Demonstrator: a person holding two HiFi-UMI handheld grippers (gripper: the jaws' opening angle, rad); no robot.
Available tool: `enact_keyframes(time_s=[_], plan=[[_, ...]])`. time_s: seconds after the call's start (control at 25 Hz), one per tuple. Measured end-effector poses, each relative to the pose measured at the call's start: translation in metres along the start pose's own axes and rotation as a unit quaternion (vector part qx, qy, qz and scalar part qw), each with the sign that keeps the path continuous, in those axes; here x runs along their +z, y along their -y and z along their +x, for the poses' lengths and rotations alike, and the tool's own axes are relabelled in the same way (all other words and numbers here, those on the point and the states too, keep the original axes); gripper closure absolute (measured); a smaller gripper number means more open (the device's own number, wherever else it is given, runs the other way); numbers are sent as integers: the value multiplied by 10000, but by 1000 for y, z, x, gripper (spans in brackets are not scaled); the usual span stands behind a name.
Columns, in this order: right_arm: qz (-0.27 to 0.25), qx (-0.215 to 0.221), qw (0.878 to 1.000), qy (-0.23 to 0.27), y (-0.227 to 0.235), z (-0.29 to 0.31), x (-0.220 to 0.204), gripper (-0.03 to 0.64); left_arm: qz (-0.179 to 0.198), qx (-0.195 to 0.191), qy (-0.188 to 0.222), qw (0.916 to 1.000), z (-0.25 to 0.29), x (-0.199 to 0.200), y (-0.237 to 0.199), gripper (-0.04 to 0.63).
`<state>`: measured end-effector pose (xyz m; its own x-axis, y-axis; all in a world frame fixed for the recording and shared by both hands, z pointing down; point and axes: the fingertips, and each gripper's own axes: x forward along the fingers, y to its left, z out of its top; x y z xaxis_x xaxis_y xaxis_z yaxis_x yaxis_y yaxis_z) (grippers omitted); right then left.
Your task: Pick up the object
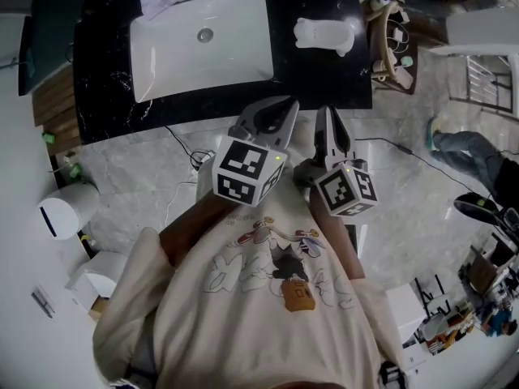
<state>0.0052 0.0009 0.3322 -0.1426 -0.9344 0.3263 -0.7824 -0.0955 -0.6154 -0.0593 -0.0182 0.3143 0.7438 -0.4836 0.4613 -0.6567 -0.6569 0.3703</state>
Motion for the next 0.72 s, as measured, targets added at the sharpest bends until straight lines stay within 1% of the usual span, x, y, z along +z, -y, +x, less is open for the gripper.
enact_keyframes(time_s=[0.12, 0.24, 0.48, 0.56, 0.72], plan=[[145, 15, 9999, -21, 2, 4, 2, 594, 56, -41, -52, 10000, 6, 3, 0, 592], [485, 33, 9988, 4, 7, 11, 4, 592, 122, -103, -120, 9998, 19, 4, -1, 592], [680, -10, 9977, -29, 28, 21, 7, 544, 191, -179, -308, 9992, 43, 1, 0, 592], [724, -34, 9973, -78, 36, 28, 8, 541, 216, -183, -372, 9989, 51, 1, -2, 592], [992, -4, 9949, -173, 55, 47, 7, 492, 197, -138, -478, 9986, 68, -1, -11, 592]])
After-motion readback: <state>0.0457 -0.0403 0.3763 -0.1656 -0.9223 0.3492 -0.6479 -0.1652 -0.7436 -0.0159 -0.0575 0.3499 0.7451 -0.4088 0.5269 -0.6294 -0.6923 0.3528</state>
